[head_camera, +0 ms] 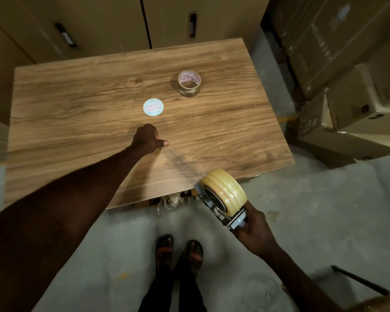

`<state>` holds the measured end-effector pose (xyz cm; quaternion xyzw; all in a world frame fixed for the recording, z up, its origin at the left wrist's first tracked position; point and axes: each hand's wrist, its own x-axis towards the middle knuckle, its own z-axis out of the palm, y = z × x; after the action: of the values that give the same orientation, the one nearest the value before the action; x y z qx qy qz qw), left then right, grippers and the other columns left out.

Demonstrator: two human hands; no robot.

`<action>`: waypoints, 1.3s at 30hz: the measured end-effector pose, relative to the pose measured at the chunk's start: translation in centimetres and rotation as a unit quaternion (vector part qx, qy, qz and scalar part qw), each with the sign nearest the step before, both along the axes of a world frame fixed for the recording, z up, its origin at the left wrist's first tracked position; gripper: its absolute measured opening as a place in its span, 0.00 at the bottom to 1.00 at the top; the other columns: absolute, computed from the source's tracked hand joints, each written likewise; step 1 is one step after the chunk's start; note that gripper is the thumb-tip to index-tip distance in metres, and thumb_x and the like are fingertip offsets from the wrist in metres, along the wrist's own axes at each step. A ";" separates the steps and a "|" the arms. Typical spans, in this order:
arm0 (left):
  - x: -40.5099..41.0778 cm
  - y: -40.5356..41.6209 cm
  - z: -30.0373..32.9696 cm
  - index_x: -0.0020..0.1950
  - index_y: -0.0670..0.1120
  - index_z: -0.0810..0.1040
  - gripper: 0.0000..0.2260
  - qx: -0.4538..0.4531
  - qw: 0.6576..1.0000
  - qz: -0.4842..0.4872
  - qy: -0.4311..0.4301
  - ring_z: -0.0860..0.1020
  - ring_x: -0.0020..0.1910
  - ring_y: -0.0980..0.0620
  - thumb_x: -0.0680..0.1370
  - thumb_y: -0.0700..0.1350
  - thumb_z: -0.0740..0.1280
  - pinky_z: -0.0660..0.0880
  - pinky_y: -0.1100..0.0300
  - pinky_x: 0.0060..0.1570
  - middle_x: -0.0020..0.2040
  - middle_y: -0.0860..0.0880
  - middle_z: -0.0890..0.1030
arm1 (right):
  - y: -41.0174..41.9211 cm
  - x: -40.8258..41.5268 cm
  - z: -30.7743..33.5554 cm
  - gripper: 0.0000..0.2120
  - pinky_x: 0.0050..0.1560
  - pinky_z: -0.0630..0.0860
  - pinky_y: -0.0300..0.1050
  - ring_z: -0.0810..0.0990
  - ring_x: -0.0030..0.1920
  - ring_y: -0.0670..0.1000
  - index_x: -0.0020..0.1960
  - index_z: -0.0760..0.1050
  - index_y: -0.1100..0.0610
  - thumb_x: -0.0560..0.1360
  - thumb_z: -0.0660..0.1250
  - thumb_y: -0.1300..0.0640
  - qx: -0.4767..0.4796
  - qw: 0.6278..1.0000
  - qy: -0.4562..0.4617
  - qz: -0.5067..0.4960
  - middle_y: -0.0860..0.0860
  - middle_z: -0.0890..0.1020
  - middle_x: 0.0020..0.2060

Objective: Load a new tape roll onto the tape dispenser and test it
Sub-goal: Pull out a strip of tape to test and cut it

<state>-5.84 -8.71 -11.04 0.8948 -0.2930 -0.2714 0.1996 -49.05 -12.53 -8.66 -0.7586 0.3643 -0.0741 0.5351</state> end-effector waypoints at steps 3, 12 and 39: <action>-0.2 0.0 -0.1 0.36 0.45 0.75 0.19 -0.003 1.000 -0.002 -0.006 0.81 0.47 0.43 0.64 0.54 0.81 0.77 0.53 0.47 0.43 0.42 0.82 | 0.2 0.3 0.1 0.33 0.40 0.82 0.50 0.86 0.38 0.51 0.74 0.74 0.47 0.72 0.75 0.65 -0.012 1.000 0.007 0.011 0.49 0.87 0.40; -1.3 0.1 -0.6 0.42 0.44 0.77 0.16 -0.004 1.000 0.018 -0.019 0.80 0.51 0.42 0.68 0.52 0.79 0.73 0.55 0.46 0.48 0.41 0.82 | 0.1 0.6 0.0 0.34 0.46 0.83 0.48 0.88 0.45 0.47 0.75 0.73 0.48 0.72 0.76 0.66 -0.007 1.000 -0.002 0.014 0.48 0.88 0.45; -2.1 0.2 -0.8 0.43 0.46 0.74 0.14 -0.002 0.999 0.025 -0.030 0.80 0.55 0.39 0.70 0.53 0.76 0.74 0.53 0.49 0.53 0.40 0.82 | 0.8 0.9 0.4 0.30 0.45 0.80 0.41 0.85 0.42 0.44 0.74 0.74 0.51 0.71 0.71 0.54 -0.010 1.000 -0.006 0.007 0.45 0.87 0.43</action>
<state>-7.90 -8.55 -11.87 0.9092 -0.2769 -0.2391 0.1987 -48.15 -11.72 -8.24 -0.7659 0.3552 -0.0787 0.5301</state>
